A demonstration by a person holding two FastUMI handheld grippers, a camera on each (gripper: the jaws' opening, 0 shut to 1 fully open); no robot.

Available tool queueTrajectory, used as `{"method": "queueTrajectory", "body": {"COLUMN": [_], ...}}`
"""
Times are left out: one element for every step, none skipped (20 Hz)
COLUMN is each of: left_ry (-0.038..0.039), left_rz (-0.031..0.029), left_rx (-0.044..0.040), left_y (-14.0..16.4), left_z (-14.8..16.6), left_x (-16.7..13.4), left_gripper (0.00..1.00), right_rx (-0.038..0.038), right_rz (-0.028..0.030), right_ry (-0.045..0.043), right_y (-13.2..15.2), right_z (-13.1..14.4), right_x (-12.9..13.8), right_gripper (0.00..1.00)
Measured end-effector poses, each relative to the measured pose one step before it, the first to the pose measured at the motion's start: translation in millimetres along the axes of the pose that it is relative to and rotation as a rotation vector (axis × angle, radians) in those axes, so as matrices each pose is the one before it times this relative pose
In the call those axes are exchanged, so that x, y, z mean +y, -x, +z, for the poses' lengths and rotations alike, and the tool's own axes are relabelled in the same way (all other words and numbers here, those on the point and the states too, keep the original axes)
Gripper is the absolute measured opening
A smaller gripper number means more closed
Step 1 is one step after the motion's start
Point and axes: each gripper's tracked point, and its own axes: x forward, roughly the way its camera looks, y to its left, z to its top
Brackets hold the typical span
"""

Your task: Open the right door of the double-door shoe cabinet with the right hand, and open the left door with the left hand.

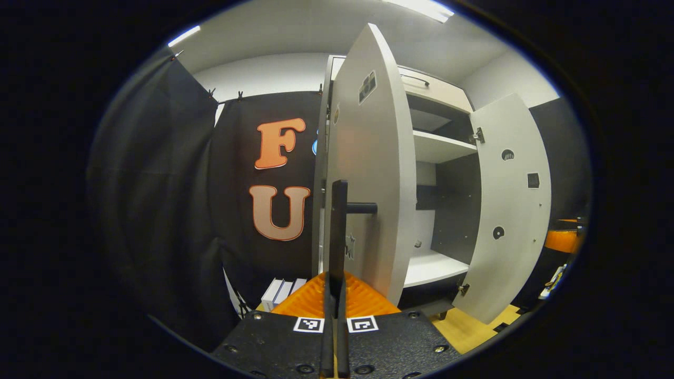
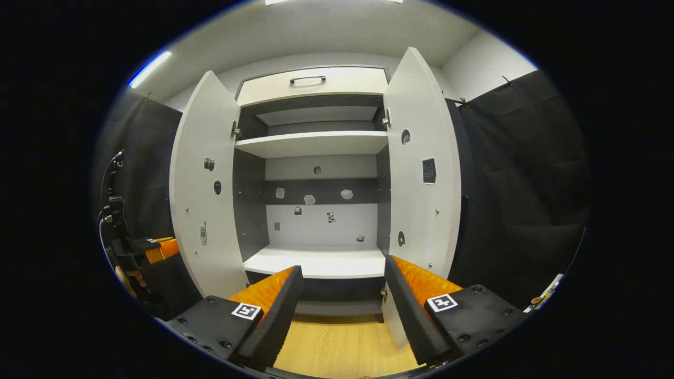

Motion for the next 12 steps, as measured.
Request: {"method": "queueTrajectory", "body": {"left_ry": [0.00157,-0.00256,-0.00392,-0.00219,-0.00082,-0.00017,-0.00055,0.00101,0.00075,-0.00014,-0.00165,-0.00391], "left_rz": [0.00193,0.00346,0.00405,0.00359,0.00262,0.00234,0.00113,0.00156,0.00264,0.00470,0.00555,0.00653], "left_rx": [0.00030,-0.00011,-0.00081,-0.00279,-0.00009,0.00015,0.00182,0.00019,-0.00048,-0.00144,-0.00175,-0.00144], "left_y": [-0.67,0.54,-0.45,0.71,-1.21,0.15,0.01,0.90,-0.67,0.41,-0.96,-0.21], "left_z": [0.03,-0.14,-0.23,1.34,-0.78,0.54,-0.91,0.11,-0.19,0.61,0.02,0.40], "left_x": [1.05,1.46,1.87,1.74,0.39,0.86,0.66,0.82,0.34,1.36,1.28,2.18], "left_gripper": [0.02,0.00,0.02,0.02,0.02,0.04,0.04,0.02,0.02,0.02,0.02,0.02], "right_rx": [-0.00259,-0.00170,0.00011,0.00144,0.00122,0.00068,0.00073,0.00054,-0.00018,-0.00101,0.00013,0.00127], "right_rz": [0.00417,0.00226,0.00103,-0.00055,-0.00059,0.00002,0.00085,0.00149,-0.00039,0.00057,0.00102,0.00064], "right_ry": [0.00041,-0.00048,-0.00125,-0.00086,0.00016,0.00038,-0.00078,0.00009,0.00000,-0.00080,-0.00075,-0.00153], "right_y": [0.01,-0.36,-0.84,0.17,-0.03,-0.47,-0.07,0.51,0.10,0.31,-0.57,0.14], "right_z": [0.33,-0.07,-0.31,-0.70,-0.77,-0.24,-0.56,-0.50,-0.24,-0.07,0.00,-0.41], "right_x": [2.24,0.93,0.33,0.71,0.04,0.41,0.58,1.08,0.13,0.84,0.41,0.57], "right_gripper": [0.98,0.98,0.89,0.89,0.89,0.89,0.89,0.89,0.89,0.89,0.89,0.89]}}
